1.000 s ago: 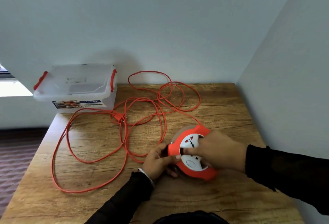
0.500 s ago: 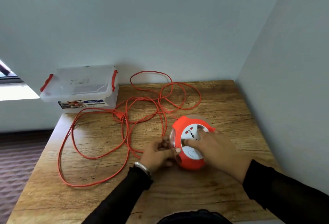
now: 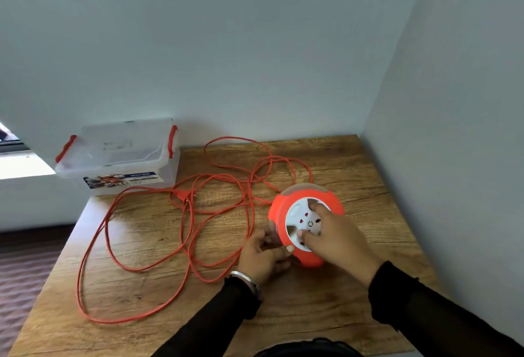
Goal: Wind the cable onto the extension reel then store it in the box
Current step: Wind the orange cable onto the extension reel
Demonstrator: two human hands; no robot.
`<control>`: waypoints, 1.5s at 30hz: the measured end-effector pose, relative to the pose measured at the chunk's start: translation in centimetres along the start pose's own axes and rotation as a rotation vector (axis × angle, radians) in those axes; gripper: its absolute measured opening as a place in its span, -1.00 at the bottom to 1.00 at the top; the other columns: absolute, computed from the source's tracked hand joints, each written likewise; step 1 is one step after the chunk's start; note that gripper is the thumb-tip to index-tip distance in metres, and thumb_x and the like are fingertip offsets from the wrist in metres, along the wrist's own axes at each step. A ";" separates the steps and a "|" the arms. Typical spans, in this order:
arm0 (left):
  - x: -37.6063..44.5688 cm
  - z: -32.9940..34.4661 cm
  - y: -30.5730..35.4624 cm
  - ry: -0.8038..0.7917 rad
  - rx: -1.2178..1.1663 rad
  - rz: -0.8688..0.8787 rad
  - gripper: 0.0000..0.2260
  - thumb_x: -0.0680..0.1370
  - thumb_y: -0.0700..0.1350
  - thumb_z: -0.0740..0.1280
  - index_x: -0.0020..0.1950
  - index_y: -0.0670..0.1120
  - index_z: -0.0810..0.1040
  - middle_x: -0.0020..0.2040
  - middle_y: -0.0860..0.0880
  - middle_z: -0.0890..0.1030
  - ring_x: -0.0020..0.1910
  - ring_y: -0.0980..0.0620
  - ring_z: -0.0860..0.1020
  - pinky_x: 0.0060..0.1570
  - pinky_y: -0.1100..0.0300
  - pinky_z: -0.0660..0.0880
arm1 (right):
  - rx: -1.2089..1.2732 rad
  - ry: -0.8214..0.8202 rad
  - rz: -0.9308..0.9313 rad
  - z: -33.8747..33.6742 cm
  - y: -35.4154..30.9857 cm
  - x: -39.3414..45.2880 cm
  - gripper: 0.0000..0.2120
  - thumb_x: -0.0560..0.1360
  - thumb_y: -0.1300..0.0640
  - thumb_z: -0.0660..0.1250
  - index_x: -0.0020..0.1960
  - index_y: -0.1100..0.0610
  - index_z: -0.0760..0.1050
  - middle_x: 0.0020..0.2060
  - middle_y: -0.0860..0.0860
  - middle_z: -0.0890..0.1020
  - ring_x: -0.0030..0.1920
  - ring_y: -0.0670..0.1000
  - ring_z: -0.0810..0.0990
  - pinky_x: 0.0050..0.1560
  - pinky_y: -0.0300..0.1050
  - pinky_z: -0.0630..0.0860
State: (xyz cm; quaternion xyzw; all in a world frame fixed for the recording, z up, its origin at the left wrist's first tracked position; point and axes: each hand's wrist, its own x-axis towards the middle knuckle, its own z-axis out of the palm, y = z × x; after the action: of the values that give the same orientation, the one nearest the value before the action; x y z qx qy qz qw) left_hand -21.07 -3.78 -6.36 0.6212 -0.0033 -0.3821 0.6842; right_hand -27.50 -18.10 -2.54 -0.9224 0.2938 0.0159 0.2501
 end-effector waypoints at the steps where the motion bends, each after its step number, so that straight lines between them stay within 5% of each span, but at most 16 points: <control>1: 0.2 0.0 0.0 0.000 0.005 -0.003 -0.76 0.40 -0.42 0.41 -0.05 -0.16 0.50 -0.16 -0.10 0.54 -0.28 -0.09 0.62 -0.32 0.14 0.59 | 0.216 -0.080 0.093 0.0 -0.1 0.0 -0.34 0.40 -0.05 0.40 0.43 0.01 0.22 0.10 0.00 0.59 0.04 0.09 0.60 -0.17 -0.18 0.49; 5: 0.6 0.1 -0.1 -0.006 0.022 -0.026 -0.80 0.40 -0.40 0.41 -0.08 -0.17 0.50 -0.21 -0.09 0.54 -0.30 -0.09 0.60 -0.35 0.15 0.59 | 0.925 -0.250 0.401 0.3 -0.7 -0.2 -0.58 0.45 0.22 0.37 0.26 0.21 0.31 -0.22 0.07 0.67 -0.45 -0.07 0.59 -0.58 -0.33 0.27; 10: 1.1 0.1 0.2 -0.041 0.068 -0.013 -0.80 0.39 -0.43 0.39 -0.10 -0.16 0.55 -0.26 -0.08 0.58 -0.35 -0.01 0.61 -0.30 0.14 0.58 | 1.130 -0.330 0.548 0.4 -1.3 -0.4 -0.66 0.49 0.25 0.26 0.25 0.23 0.34 -0.14 0.13 0.67 -0.38 -0.06 0.67 -0.58 -0.34 0.30; 15: 1.9 -0.7 0.8 -0.044 0.066 -0.041 -0.82 0.40 -0.40 0.36 -0.06 -0.20 0.51 -0.25 -0.12 0.56 -0.42 0.01 0.61 -0.36 0.16 0.59 | 0.642 -0.330 0.253 -2.6 0.3 -0.6 -0.91 0.49 0.15 0.36 -0.07 0.16 0.50 -0.33 0.01 0.67 -0.47 -0.09 0.55 -0.47 -0.24 0.37; 18: 2.7 -2.1 2.4 -0.112 0.149 -0.073 -0.79 0.38 -0.36 0.41 -0.03 -0.20 0.51 -0.32 -0.19 0.57 -0.45 -0.07 0.59 -0.42 0.15 0.58 | -0.115 -0.014 -0.248 -3.7 1.8 -0.4 -0.67 0.45 0.09 0.35 0.21 0.02 0.46 0.02 -0.02 0.62 -0.08 0.00 0.60 -0.12 -0.12 0.48; 21: 3.4 -2.9 4.5 -0.262 0.322 -0.121 -0.72 0.37 -0.34 0.42 0.05 -0.31 0.50 -0.26 -0.25 0.56 -0.45 -0.08 0.59 -0.44 0.16 0.58 | -0.521 -0.149 -0.695 -4.0 1.7 -0.2 -0.49 0.45 0.12 0.30 0.35 -0.16 0.28 0.31 0.06 0.41 0.09 0.13 0.56 -0.06 0.01 0.54; 25: 3.7 -3.1 5.5 -0.383 0.455 -0.159 -0.71 0.35 -0.31 0.43 0.06 -0.28 0.54 -0.13 -0.28 0.58 -0.37 -0.10 0.60 -0.40 0.11 0.60 | -0.689 -0.364 -0.732 -2.6 2.0 -0.3 -0.42 0.54 0.14 0.15 0.40 -0.32 0.02 0.36 0.24 0.25 -0.04 0.27 0.57 -0.15 0.07 0.53; 32: 3.1 -3.1 5.1 -0.419 0.442 -0.168 -0.80 0.37 -0.32 0.42 -0.17 -0.02 0.64 -0.33 -0.07 0.64 -0.39 -0.02 0.62 -0.34 0.10 0.61 | -0.728 -0.317 -0.822 -1.8 1.8 0.8 -0.42 0.49 0.09 0.20 0.39 -0.29 0.07 0.06 0.20 0.48 -0.09 0.22 0.55 -0.27 -0.03 0.36; 36: 2.1 -2.0 4.6 -0.271 0.289 -0.111 -0.68 0.36 -0.38 0.43 0.07 -0.14 0.55 -0.30 -0.05 0.61 -0.41 -0.05 0.60 -0.35 0.09 0.61 | -0.549 -0.066 -0.574 -1.8 2.2 1.0 -0.36 0.39 -0.23 0.22 0.42 -0.28 0.08 0.06 0.04 0.61 0.04 0.12 0.58 -0.13 -0.06 0.46; 40: 1.4 0.3 3.7 -0.103 0.055 -0.036 -0.68 0.39 -0.42 0.39 0.04 -0.11 0.50 -0.33 0.03 0.61 -0.40 -0.05 0.59 -0.29 0.05 0.60 | -0.394 0.134 -0.396 -1.6 1.5 1.3 -0.32 0.35 -0.27 0.17 0.44 -0.22 0.12 0.10 -0.01 0.63 0.07 0.06 0.60 -0.11 -0.08 0.52; 45: -0.1 3.2 1.6 -0.015 -0.169 0.097 -0.63 0.38 -0.47 0.39 0.05 -0.13 0.42 -0.14 -0.08 0.59 -0.25 -0.09 0.62 -0.35 0.06 0.63 | 0.223 0.036 0.030 -1.8 0.8 2.3 -0.31 0.35 -0.24 0.38 0.42 -0.12 0.28 0.30 -0.01 0.52 0.23 0.08 0.51 0.06 -0.15 0.43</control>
State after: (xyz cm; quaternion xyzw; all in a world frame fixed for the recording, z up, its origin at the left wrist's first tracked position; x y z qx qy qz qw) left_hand -21.85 -6.60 -4.25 0.5576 -0.0061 -0.3520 0.7518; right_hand -26.28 -20.74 -1.75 -0.8845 0.3120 -0.0297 0.3456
